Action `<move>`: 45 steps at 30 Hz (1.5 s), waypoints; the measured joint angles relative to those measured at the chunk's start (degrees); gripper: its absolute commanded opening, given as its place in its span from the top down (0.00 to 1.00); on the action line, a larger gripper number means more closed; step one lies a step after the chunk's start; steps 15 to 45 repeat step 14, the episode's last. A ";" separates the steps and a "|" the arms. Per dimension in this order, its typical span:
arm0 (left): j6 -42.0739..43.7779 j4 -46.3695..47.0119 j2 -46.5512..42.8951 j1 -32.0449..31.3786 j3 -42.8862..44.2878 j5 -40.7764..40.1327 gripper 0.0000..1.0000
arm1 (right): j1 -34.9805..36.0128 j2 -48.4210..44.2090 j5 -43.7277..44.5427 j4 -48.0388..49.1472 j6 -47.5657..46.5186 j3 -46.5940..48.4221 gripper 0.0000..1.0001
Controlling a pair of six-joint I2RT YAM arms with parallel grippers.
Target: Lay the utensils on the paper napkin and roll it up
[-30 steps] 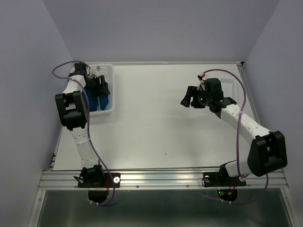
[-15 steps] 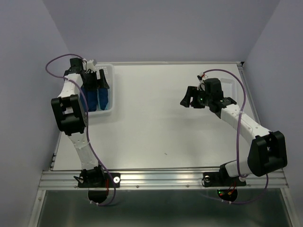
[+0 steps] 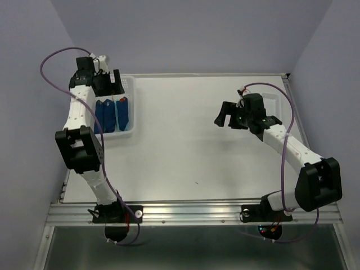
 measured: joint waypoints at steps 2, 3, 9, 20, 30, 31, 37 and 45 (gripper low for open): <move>-0.02 -0.42 -3.15 -1.68 0.44 -3.76 0.01 | 0.00 -0.33 2.01 -0.33 0.42 0.02 0.00; -0.02 -0.48 -5.29 -3.21 0.44 -5.88 0.01 | 0.00 -0.48 3.48 -0.63 0.66 0.04 0.00; -0.90 3.91 -17.70 -16.41 -3.80 -11.47 0.01 | 0.00 -0.37 10.23 -3.37 1.99 0.79 0.00; -2.95 8.28 -24.17 -21.66 -8.96 -10.36 0.01 | 0.00 -0.37 12.72 -4.57 2.80 0.81 0.00; -2.95 8.28 -24.17 -21.66 -8.96 -10.36 0.01 | 0.00 -0.37 12.72 -4.57 2.80 0.81 0.00; -2.95 8.28 -24.17 -21.66 -8.96 -10.36 0.01 | 0.00 -0.37 12.72 -4.57 2.80 0.81 0.00; -2.95 8.28 -24.17 -21.66 -8.96 -10.36 0.01 | 0.00 -0.37 12.72 -4.57 2.80 0.81 0.00; -2.95 8.28 -24.17 -21.66 -8.96 -10.36 0.01 | 0.00 -0.37 12.72 -4.57 2.80 0.81 0.00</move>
